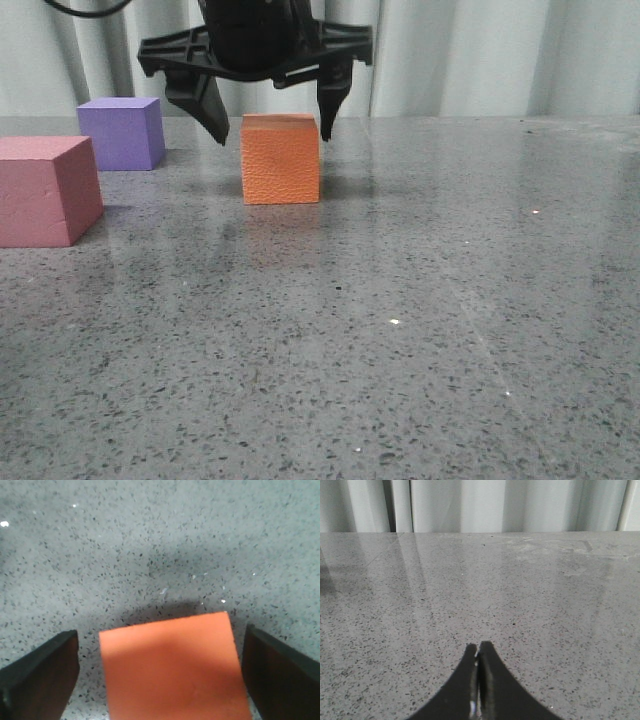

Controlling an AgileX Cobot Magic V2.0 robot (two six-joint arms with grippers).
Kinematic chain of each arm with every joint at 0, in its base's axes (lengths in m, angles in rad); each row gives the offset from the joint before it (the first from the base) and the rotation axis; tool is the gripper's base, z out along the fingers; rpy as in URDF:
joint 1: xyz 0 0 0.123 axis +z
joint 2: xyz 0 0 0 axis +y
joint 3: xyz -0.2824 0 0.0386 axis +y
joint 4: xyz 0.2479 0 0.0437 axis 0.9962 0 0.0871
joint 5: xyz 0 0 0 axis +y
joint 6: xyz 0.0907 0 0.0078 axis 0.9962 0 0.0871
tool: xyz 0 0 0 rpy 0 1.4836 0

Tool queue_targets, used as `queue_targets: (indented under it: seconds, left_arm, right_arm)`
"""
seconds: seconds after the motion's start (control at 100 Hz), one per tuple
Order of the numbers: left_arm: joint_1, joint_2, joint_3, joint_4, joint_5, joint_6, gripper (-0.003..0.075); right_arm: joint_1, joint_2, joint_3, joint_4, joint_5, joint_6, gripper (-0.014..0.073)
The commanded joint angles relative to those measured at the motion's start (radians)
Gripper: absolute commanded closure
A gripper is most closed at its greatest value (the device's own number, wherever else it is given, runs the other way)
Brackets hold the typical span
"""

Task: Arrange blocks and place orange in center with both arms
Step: 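Lower the left gripper over the orange cube and close it, then lift the orange cube and carry it toward the purple cube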

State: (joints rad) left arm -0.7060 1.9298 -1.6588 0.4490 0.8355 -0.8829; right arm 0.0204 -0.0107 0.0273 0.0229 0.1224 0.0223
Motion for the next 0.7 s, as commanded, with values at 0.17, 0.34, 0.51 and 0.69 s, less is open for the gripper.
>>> queue_targets:
  seconds: [0.17, 0.34, 0.51, 0.69]
  left_arm:
    - [-0.006, -0.041, -0.029, 0.008, -0.03, -0.011, 0.0106]
    - [-0.006, -0.041, -0.029, 0.008, -0.03, -0.011, 0.0233]
    - [-0.006, -0.041, -0.029, 0.008, -0.03, -0.002, 0.046]
    - [-0.015, -0.06, -0.029, 0.024, -0.028, 0.027, 0.0551]
  right_arm:
    - [-0.005, -0.025, -0.013, 0.0, -0.088, -0.006, 0.0661]
    - [-0.005, -0.025, -0.013, 0.0, -0.088, -0.006, 0.0661]
    - [-0.005, -0.025, -0.013, 0.0, -0.088, -0.006, 0.0661]
    - [-0.005, -0.025, -0.013, 0.0, -0.088, -0.006, 0.0661]
